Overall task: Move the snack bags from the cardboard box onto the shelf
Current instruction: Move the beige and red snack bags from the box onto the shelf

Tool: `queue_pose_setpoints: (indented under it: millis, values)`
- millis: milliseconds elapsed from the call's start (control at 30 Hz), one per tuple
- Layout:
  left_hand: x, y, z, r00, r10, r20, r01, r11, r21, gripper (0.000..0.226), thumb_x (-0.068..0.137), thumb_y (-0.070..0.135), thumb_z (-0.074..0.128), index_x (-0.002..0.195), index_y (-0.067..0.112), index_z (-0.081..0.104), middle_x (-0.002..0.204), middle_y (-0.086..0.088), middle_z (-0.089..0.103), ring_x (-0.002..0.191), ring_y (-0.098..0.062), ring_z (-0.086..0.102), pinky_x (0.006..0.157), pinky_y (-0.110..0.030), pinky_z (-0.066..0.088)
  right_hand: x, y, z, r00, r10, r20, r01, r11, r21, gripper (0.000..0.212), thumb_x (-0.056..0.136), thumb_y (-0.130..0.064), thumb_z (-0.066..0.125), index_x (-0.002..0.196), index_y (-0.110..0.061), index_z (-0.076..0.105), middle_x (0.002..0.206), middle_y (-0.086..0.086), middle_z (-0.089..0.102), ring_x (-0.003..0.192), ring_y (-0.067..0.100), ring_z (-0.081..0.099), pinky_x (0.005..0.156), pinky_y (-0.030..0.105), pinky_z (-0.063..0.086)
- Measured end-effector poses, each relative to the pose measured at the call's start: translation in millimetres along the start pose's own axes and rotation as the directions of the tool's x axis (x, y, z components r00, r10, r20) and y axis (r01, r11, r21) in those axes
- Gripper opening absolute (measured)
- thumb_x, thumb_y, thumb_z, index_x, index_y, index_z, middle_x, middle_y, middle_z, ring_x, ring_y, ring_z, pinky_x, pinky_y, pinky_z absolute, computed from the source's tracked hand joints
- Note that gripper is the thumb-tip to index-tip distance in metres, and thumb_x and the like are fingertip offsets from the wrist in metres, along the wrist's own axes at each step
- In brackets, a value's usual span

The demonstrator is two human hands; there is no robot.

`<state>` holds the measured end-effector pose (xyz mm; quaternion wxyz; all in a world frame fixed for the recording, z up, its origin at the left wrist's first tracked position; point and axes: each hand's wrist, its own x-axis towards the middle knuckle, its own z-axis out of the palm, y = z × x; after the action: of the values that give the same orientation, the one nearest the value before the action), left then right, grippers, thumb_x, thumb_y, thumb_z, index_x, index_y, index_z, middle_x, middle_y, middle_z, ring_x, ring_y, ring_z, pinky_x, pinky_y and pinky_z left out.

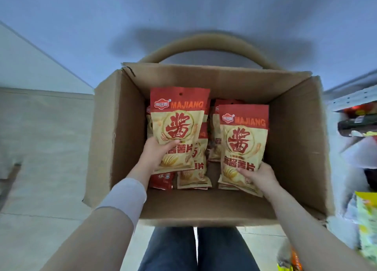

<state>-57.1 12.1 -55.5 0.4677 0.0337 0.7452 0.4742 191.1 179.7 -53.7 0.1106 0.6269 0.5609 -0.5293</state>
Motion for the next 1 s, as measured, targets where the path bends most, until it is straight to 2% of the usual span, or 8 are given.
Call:
queue_pose_setpoints:
  millis: [167,300,400,500,633,767,900,1000]
  values:
    - [-56.7,66.3,18.9,0.953,0.293,0.079,-0.293,0.956,-0.003,0.033,0.075,0.021,0.076,0.105,0.027,0.062,0.089,0.022,0.065,0.082,0.01,0.063,0.069,-0.012,0.052,-91.7,0.0,-41.4,0.982,-0.097,-0.162,0.156,0.899,0.408,0.029,0.067,-0.016,0.082,0.088,-0.023,0.062,0.08,-0.012,0.07,0.064,-0.002,0.067,0.048,0.011,0.049]
    - [-108.1,104.2,51.7,0.879,0.436,0.193,-0.444,0.896,-0.002,0.048,0.073,0.026,0.077,0.118,0.017,0.061,0.101,0.012,0.065,0.097,-0.008,0.062,0.085,-0.027,0.049,-169.8,28.4,-57.1,0.918,-0.141,-0.371,0.335,0.776,0.535,0.029,0.075,-0.002,0.074,0.087,-0.025,0.059,0.061,-0.02,0.069,0.051,-0.005,0.062,0.042,0.012,0.044]
    - [-149.3,124.7,88.4,0.798,0.522,0.301,-0.546,0.838,-0.002,0.05,0.073,0.027,0.077,0.119,0.02,0.06,0.1,0.017,0.062,0.095,-0.004,0.059,0.082,-0.021,0.045,-224.8,60.7,-69.8,0.864,-0.136,-0.486,0.432,0.696,0.574,0.021,0.077,-0.01,0.073,0.087,-0.019,0.057,0.054,-0.02,0.063,0.046,-0.007,0.056,0.042,0.009,0.04]
    - [-196.7,133.2,129.8,0.718,0.565,0.406,-0.615,0.789,-0.012,0.035,0.072,0.028,0.078,0.102,0.035,0.062,0.087,0.029,0.062,0.084,0.004,0.061,0.073,-0.023,0.051,-275.7,100.6,-83.1,0.838,-0.064,-0.542,0.487,0.535,0.69,0.018,0.079,-0.018,0.07,0.091,-0.018,0.057,0.065,-0.018,0.069,0.056,-0.004,0.064,0.045,0.011,0.046]
    - [-274.1,128.6,189.1,0.556,0.614,0.56,-0.685,0.72,-0.11,0.033,0.069,0.029,0.079,0.092,0.042,0.06,0.078,0.036,0.064,0.078,0.019,0.06,0.063,-0.003,0.047,-345.9,163.5,-100.6,0.829,0.038,-0.557,0.523,0.298,0.798,0.059,0.065,-0.031,0.076,0.117,-0.013,0.055,0.1,0.003,0.073,0.089,0.018,0.071,0.062,0.026,0.056]
    - [-361.7,107.2,258.7,0.406,0.611,0.679,-0.726,0.667,-0.166,0.042,0.057,0.051,0.075,0.095,0.04,0.062,0.085,0.028,0.068,0.083,0.011,0.064,0.068,-0.015,0.05,-415.9,235.2,-123.2,0.734,0.045,-0.678,0.644,0.272,0.715,0.09,0.034,-0.045,0.092,0.11,-0.008,0.06,0.103,0.01,0.072,0.094,0.024,0.069,0.071,0.03,0.057]
    - [-466.3,66.6,338.3,0.239,0.591,0.77,-0.748,0.618,-0.242,0.056,0.062,0.051,0.072,0.112,0.03,0.061,0.097,0.021,0.066,0.091,0.004,0.063,0.073,-0.018,0.051,-485.3,334.2,-151.8,0.654,0.173,-0.737,0.676,0.304,0.671,0.054,0.053,-0.022,0.082,0.102,-0.01,0.062,0.103,0.013,0.072,0.091,0.025,0.07,0.074,0.033,0.057]
    - [-547.6,33.0,395.6,0.123,0.549,0.827,-0.744,0.603,-0.289,0.045,0.065,0.047,0.071,0.107,0.034,0.06,0.092,0.026,0.065,0.084,0.013,0.062,0.066,-0.006,0.049,-533.8,414.0,-170.0,0.559,0.303,-0.772,0.669,0.384,0.636,0.052,0.053,-0.024,0.081,0.099,-0.01,0.064,0.094,0.008,0.073,0.087,0.025,0.07,0.078,0.039,0.056]
